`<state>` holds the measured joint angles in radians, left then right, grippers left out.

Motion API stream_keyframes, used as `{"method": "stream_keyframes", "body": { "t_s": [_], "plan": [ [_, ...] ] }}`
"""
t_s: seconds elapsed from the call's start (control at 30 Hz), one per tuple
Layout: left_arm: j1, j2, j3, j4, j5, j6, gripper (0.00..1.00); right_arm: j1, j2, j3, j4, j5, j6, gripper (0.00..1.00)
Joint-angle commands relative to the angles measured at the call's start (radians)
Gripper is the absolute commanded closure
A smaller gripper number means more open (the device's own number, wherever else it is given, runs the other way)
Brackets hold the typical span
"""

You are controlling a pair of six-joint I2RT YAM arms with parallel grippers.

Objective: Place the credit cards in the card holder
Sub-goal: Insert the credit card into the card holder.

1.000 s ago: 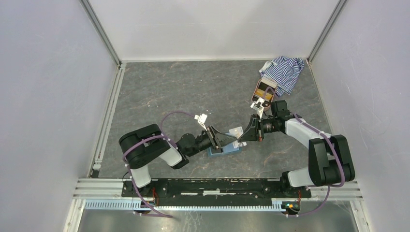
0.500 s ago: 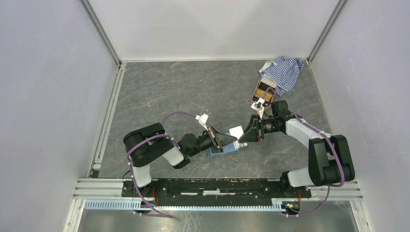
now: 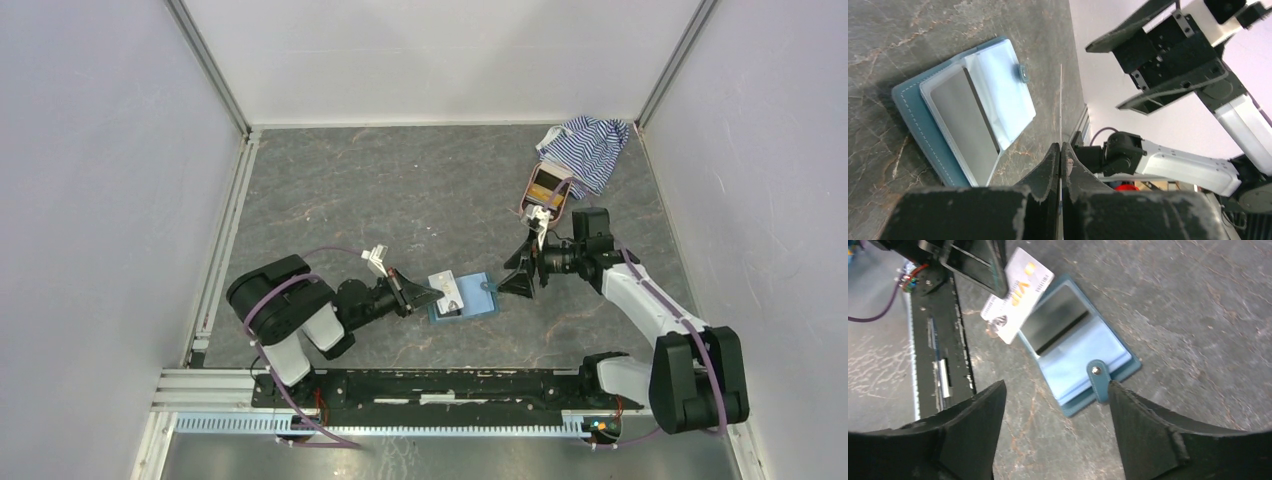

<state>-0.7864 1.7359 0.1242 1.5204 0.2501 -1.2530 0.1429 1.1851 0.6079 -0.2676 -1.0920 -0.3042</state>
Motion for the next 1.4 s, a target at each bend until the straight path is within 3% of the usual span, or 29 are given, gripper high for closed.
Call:
{"method": "stream_keyframes", "body": {
  "t_s": [0.0, 0.33, 0.47, 0.73, 1.37],
  "plan": [
    [0.036, -0.019, 0.032, 0.049, 0.160, -0.022, 0.98, -0.001, 0.045, 0.045, 0.016, 0.095, -0.040, 0.24],
    [0.063, -0.068, 0.092, -0.230, 0.147, 0.097, 0.98, 0.103, 0.180, 0.070, 0.117, 0.179, 0.018, 0.68],
    [0.064, -0.083, 0.124, -0.347, 0.123, 0.154, 0.98, 0.129, 0.226, 0.063, 0.124, 0.186, 0.025, 0.76],
    [0.063, -0.037, 0.129, -0.315, 0.082, 0.152, 0.98, 0.176, 0.295, 0.062, 0.124, 0.199, 0.031, 0.83],
    [0.027, 0.040, 0.135, -0.294, -0.038, 0.145, 0.98, 0.191, 0.346, 0.058, 0.107, 0.230, 0.033, 0.83]
  ]
}}
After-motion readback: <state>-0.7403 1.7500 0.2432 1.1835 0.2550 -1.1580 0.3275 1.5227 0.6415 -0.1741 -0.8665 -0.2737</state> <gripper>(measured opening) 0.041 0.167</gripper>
